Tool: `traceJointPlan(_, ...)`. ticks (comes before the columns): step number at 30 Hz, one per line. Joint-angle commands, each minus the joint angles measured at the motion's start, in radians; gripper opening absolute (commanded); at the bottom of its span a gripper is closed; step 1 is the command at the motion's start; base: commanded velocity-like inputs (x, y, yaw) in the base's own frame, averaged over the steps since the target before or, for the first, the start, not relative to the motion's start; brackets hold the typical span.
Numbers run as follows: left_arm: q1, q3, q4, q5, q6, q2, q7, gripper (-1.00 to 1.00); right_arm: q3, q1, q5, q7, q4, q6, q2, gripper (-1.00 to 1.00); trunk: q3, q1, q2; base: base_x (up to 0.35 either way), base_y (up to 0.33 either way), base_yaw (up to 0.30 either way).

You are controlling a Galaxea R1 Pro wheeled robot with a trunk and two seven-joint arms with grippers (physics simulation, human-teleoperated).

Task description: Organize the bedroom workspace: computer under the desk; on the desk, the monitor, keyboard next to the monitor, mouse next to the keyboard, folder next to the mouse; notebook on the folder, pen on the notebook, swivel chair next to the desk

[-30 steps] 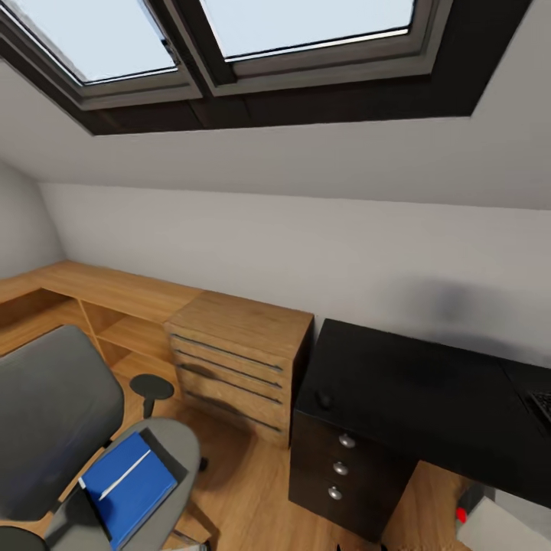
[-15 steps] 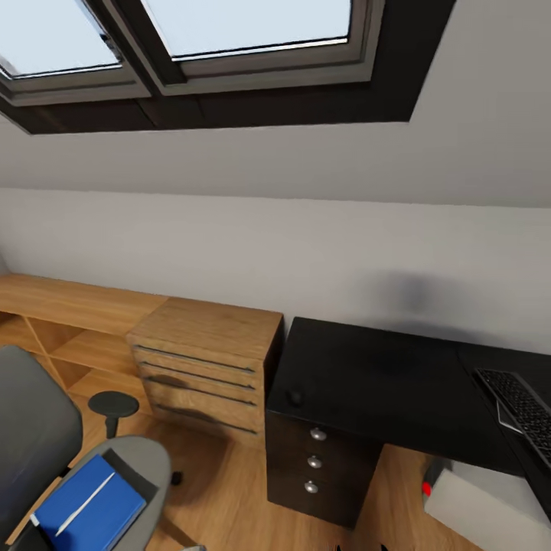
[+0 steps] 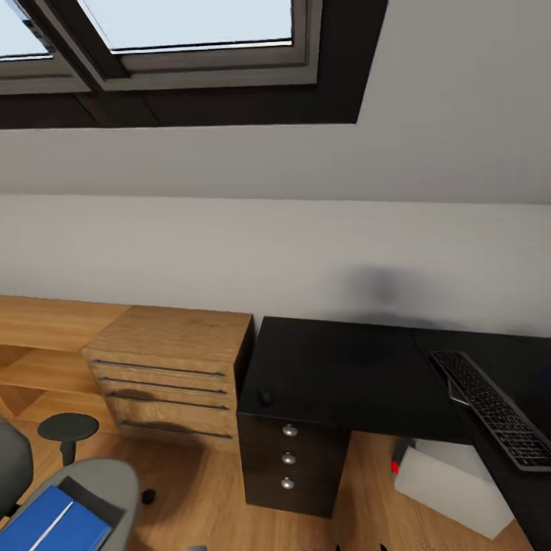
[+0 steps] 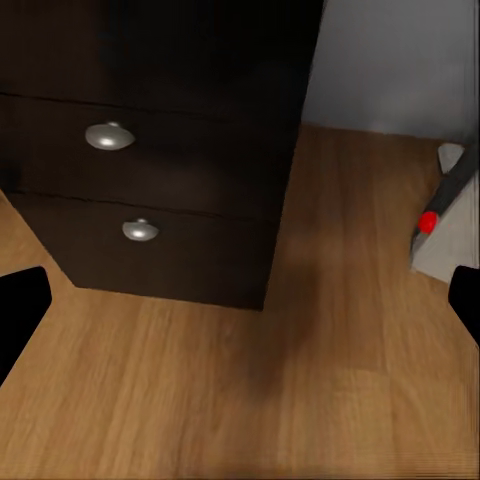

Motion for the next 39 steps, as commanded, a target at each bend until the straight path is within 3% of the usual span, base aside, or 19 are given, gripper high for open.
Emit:
traceJointPlan(1,-0.001,-0.008,-0.001,0.010,-0.001,0.001,0.008,1.00,0.008,-0.001,-0.007,-0.008,0.001,-0.003,0.000,1.00,-0.002,0.000,-0.001,0.000,0.000,-0.271)
traceJointPlan(15,-0.001,-0.042,-0.001,-0.031,-0.004,-0.001,0.010,1.00,0.009,-0.001,-0.005,-0.008,0.001,-0.003,0.000,1.00,-0.002,0.000,-0.001,0.000,0.000,-0.184)
traceJointPlan(24,-0.001,-0.044,-0.003,-0.032,-0.011,-0.001,0.010,1.00,0.010,-0.001,-0.004,-0.008,0.001,-0.003,0.000,1.00,-0.002,0.000,-0.001,0.000,0.000,-0.012)
traceJointPlan(31,-0.001,-0.045,-0.006,-0.032,-0.081,-0.001,0.011,1.00,0.010,-0.001,-0.004,-0.008,0.000,-0.003,0.000,1.00,-0.002,0.000,-0.001,0.000,0.000,0.000)
traceJointPlan(39,-0.001,-0.045,-0.013,-0.032,-0.096,-0.001,0.009,1.00,0.010,-0.001,-0.004,-0.008,-0.001,-0.005,0.000,1.00,-0.002,0.000,-0.001,0.000,0.000,0.000)
